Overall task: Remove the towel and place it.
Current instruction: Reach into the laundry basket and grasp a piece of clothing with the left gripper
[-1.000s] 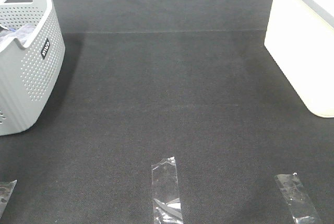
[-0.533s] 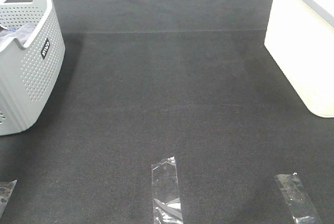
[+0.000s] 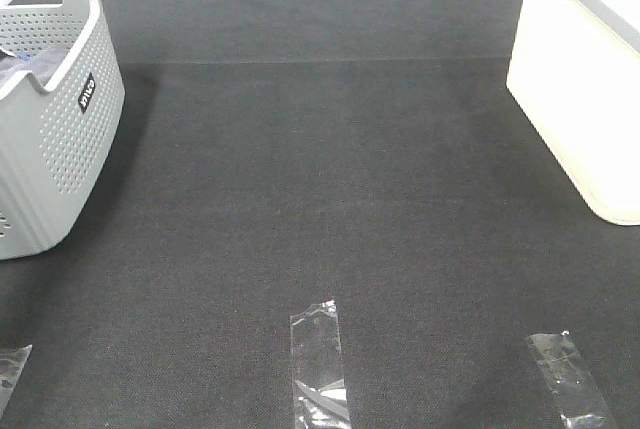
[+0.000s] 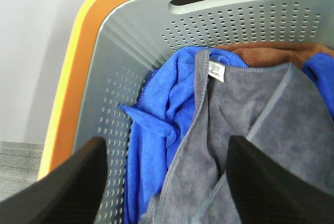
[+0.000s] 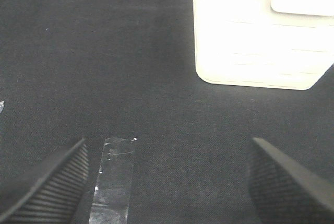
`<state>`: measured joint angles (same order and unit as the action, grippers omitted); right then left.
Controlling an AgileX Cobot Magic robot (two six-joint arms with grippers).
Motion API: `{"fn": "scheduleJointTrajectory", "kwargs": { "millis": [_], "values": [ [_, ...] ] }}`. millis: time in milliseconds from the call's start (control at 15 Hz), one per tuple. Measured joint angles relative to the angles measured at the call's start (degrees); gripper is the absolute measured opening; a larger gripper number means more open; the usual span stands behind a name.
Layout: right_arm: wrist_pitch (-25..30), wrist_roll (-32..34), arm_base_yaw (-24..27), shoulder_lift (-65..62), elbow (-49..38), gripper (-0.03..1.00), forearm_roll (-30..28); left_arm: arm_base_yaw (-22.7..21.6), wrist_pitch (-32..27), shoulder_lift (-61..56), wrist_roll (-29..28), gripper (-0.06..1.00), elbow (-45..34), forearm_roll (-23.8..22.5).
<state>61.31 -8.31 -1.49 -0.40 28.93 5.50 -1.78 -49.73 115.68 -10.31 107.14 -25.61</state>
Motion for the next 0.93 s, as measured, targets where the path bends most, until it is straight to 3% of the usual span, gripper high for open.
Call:
{"fn": "scheduleJointTrajectory", "kwargs": {
  "millis": [400,933],
  "values": [
    [0.0,0.0,0.0,0.0,0.0,0.78,-0.1,-1.3,-3.0,14.6,-1.6,0.59,14.6,0.2],
    [0.0,0.0,0.0,0.0,0.0,0.78,-0.1,-2.1,-0.1,22.3,-1.8,0.59,19.5,0.0]
  ]
}}
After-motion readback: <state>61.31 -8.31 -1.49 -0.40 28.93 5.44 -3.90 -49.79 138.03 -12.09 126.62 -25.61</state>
